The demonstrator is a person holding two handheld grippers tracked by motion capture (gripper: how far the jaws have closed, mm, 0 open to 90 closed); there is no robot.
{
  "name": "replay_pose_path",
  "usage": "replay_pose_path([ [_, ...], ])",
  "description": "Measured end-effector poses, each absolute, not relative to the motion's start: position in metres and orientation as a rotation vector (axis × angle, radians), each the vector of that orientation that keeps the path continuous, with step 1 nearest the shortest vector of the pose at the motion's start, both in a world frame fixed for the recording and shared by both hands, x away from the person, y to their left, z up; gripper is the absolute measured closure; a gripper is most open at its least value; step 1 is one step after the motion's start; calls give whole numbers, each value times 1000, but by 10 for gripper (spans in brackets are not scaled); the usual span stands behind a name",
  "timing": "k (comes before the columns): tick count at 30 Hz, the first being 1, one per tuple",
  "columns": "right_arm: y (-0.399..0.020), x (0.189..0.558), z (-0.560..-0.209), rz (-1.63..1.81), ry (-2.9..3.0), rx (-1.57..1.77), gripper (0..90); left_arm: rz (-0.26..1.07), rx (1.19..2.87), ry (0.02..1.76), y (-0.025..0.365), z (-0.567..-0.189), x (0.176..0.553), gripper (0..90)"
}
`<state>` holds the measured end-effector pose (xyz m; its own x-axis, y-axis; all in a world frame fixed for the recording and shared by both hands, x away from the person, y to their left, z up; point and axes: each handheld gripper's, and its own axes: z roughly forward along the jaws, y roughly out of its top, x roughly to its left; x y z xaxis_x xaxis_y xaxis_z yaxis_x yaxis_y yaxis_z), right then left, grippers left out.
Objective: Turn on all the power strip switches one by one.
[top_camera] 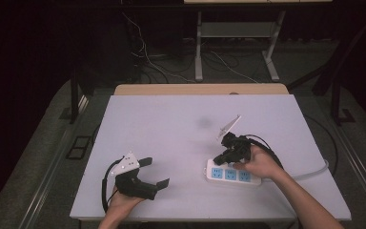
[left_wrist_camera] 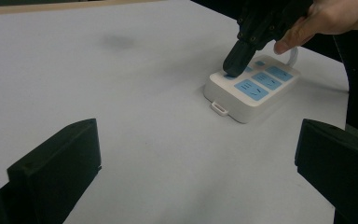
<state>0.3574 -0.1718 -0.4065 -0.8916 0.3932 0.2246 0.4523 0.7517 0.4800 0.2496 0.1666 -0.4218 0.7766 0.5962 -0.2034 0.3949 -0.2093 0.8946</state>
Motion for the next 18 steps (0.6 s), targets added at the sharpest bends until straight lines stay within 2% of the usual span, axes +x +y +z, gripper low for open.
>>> replay_pose_path([
  [18, -175, 358, -407, -853, -2806, -699, 900, 220, 1831, 768, 169, -422, 251, 0],
])
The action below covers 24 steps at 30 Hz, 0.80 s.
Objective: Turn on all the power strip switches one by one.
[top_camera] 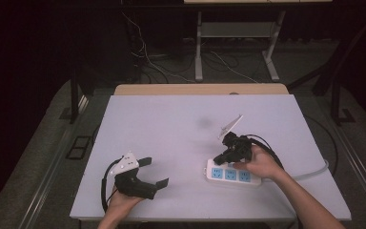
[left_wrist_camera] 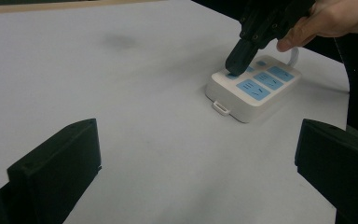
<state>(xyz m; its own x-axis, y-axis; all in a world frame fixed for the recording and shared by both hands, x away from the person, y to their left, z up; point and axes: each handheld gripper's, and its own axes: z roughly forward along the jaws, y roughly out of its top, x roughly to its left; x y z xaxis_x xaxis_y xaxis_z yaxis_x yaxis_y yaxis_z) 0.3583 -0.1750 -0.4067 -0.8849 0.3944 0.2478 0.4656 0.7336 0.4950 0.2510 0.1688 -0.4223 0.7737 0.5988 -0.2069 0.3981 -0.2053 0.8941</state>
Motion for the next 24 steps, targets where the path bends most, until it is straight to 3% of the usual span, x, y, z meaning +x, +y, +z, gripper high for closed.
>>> replay_pose_path([
  [10, -190, 357, -391, -980, -2787, -775, 898, 220, 1835, 764, 168, -422, 250, 0],
  [12, -196, 357, -387, -1005, -2789, -805, 845, 221, 1834, 763, 168, -422, 250, 0],
  [20, -223, 350, -379, -1148, -2770, -1003, 441, 220, 1835, 762, 167, -422, 250, 0],
  [24, -236, 342, -379, -1236, -2720, -1112, 158, 219, 1833, 761, 167, -422, 250, 0],
])
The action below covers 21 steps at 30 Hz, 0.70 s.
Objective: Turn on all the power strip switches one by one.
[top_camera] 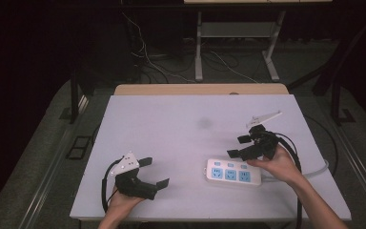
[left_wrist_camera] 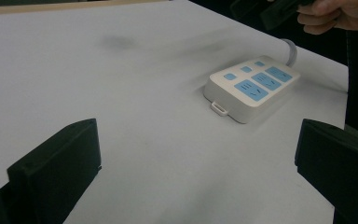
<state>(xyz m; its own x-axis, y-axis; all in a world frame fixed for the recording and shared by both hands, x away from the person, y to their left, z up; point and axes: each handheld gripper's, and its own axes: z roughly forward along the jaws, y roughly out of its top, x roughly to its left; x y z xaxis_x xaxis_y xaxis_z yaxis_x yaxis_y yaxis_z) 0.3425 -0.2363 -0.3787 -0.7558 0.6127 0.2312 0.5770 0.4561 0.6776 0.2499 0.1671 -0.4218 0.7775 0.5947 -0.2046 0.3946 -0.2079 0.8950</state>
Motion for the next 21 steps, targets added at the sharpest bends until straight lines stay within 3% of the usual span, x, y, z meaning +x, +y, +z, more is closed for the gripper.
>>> replay_pose_path([
  [1, -240, 340, -379, 1202, 2631, 1086, 75, 219, 1833, 761, 167, -422, 250, 0],
  [3, -246, 336, -378, 1214, 2588, 1118, 7, 217, 1831, 763, 166, -422, 250, 0],
  [21, -288, 286, -392, 1369, 2417, 1238, 6, 217, 1831, 762, 166, -422, 249, 0],
])
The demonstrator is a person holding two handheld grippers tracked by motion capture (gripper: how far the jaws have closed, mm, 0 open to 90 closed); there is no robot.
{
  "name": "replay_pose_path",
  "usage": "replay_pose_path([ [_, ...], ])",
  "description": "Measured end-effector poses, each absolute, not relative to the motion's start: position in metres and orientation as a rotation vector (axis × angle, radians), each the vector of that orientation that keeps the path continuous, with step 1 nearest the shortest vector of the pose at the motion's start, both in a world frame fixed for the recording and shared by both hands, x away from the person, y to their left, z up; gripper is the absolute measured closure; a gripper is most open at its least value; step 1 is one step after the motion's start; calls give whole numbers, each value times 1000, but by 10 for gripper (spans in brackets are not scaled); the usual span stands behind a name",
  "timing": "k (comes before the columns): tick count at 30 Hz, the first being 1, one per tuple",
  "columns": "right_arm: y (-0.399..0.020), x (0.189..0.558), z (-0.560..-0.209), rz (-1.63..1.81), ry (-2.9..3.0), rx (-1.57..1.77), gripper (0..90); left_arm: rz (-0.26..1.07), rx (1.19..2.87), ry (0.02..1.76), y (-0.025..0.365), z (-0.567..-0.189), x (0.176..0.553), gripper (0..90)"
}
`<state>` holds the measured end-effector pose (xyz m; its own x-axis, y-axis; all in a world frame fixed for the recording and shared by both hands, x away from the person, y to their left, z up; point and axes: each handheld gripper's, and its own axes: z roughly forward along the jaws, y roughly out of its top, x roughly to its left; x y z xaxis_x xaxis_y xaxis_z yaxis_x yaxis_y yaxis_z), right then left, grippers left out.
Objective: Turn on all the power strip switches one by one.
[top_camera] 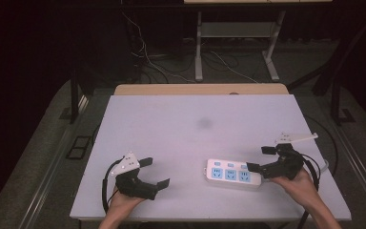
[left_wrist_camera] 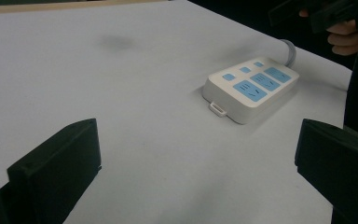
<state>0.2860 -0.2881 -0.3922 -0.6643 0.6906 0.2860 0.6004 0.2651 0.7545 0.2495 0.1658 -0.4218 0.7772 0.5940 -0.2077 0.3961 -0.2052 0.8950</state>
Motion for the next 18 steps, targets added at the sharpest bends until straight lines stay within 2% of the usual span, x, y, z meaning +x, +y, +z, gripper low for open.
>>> replay_pose_path([
  [11, -304, 258, -416, 1408, 2343, 1268, 6, 216, 1830, 770, 166, -422, 249, 0],
  [18, -308, 249, -419, 1426, 2299, 1272, 6, 215, 1834, 768, 165, -423, 251, 0],
])
